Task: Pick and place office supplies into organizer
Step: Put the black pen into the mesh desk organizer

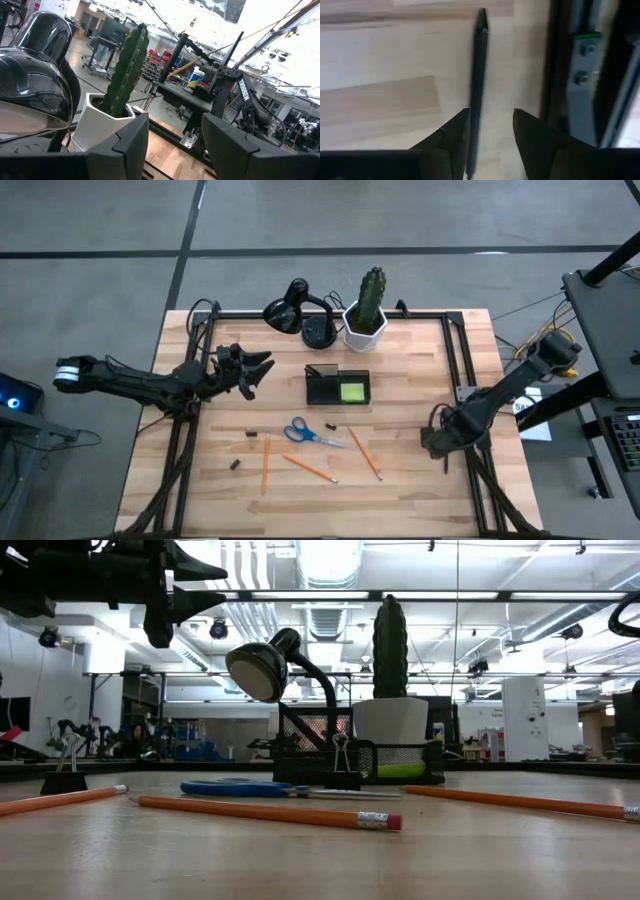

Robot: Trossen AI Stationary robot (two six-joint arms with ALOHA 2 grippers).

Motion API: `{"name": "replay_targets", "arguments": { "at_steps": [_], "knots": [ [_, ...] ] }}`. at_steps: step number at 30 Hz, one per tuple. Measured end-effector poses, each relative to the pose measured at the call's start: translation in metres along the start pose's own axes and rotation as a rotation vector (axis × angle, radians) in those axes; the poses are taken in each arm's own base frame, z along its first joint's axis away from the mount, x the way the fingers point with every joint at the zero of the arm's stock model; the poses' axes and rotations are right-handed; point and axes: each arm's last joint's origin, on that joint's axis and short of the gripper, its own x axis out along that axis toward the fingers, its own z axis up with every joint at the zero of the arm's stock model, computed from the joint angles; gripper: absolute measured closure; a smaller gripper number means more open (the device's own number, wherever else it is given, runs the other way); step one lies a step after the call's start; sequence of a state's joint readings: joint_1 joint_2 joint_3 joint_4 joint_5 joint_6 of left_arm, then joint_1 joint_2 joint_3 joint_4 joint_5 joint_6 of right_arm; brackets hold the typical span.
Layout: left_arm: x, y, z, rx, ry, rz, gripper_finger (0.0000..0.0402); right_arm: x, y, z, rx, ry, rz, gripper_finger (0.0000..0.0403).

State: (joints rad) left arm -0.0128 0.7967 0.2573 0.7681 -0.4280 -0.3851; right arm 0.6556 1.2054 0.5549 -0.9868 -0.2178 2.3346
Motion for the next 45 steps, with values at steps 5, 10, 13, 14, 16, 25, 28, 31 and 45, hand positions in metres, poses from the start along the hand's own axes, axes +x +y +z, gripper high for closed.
{"name": "replay_targets", "arguments": {
  "at_steps": [5, 10, 13, 14, 16, 25, 28, 31, 45],
  "knots": [
    [0.000, 0.000, 0.000, 0.001, 0.000, 0.000, 0.0233, 0.007, 0.007, -0.004, 0.002, -0.007, 0.005, 0.0264],
    [0.000, 0.000, 0.000, 0.000, 0.000, 0.000, 0.0233, 0.015, 0.012, -0.007, 0.007, -0.025, -0.014, 0.0266],
    [0.000, 0.000, 0.000, 0.000, 0.000, 0.000, 0.0233, 0.018, 0.014, -0.007, 0.008, -0.035, -0.025, 0.0270],
    [0.000, 0.000, 0.000, 0.000, 0.000, 0.000, 0.0233, 0.019, 0.014, -0.007, 0.008, -0.035, -0.027, 0.0271],
    [0.000, 0.000, 0.000, 0.000, 0.000, 0.000, 0.0233, 0.021, 0.014, -0.006, 0.009, -0.037, -0.028, 0.0275],
    [0.000, 0.000, 0.000, 0.000, 0.000, 0.000, 0.0233, 0.024, 0.007, 0.001, -0.031, -0.001, 0.016, 0.0297],
    [0.000, 0.000, 0.000, 0.000, 0.001, 0.000, 0.0233, 0.024, 0.005, 0.003, -0.064, 0.006, 0.031, 0.0306],
    [0.000, 0.000, 0.000, 0.000, 0.001, 0.000, 0.0233, 0.025, 0.005, 0.004, -0.099, 0.013, 0.056, 0.0317],
    [0.000, 0.000, 0.000, 0.001, 0.002, 0.001, 0.0233, 0.026, 0.006, 0.003, -0.200, 0.061, 0.110, 0.0377]
  ]
}}
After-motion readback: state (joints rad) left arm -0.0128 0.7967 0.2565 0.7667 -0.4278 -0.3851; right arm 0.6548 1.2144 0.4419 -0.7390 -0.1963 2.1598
